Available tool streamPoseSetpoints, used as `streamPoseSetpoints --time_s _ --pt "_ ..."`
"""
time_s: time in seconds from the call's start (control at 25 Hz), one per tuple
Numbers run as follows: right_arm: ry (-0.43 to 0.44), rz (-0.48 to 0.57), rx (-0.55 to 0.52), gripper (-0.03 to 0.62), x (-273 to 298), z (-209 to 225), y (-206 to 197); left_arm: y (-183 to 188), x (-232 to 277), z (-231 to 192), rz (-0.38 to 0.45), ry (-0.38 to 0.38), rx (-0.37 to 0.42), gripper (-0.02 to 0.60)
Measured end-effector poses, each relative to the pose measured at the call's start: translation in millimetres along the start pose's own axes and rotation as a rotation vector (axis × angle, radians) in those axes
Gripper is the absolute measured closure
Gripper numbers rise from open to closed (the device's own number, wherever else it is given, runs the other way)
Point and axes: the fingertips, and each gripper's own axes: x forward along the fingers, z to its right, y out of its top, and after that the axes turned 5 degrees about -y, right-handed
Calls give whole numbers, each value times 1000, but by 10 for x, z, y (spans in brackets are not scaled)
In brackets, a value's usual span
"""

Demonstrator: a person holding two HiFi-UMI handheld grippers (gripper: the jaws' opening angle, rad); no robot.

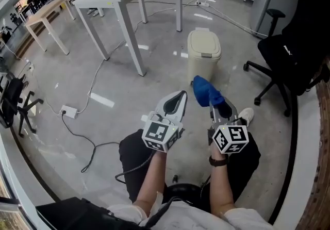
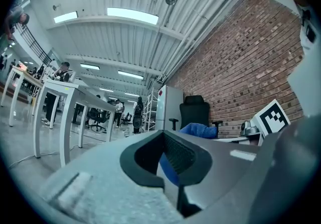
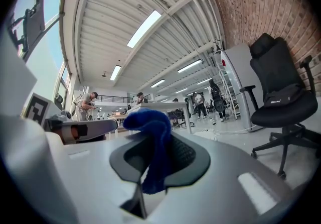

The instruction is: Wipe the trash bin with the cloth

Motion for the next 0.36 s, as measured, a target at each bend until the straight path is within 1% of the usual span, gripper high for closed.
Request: streamPoseSetpoints --time_s 0.2,0.36 --pt "-10 2 6 533 -308 -68 -13 37 -160 224 14 -18 -10 581" --pt "-28 -6 28 533 -549 -110 -130 -40 -315 440 3 -44 -25 581"
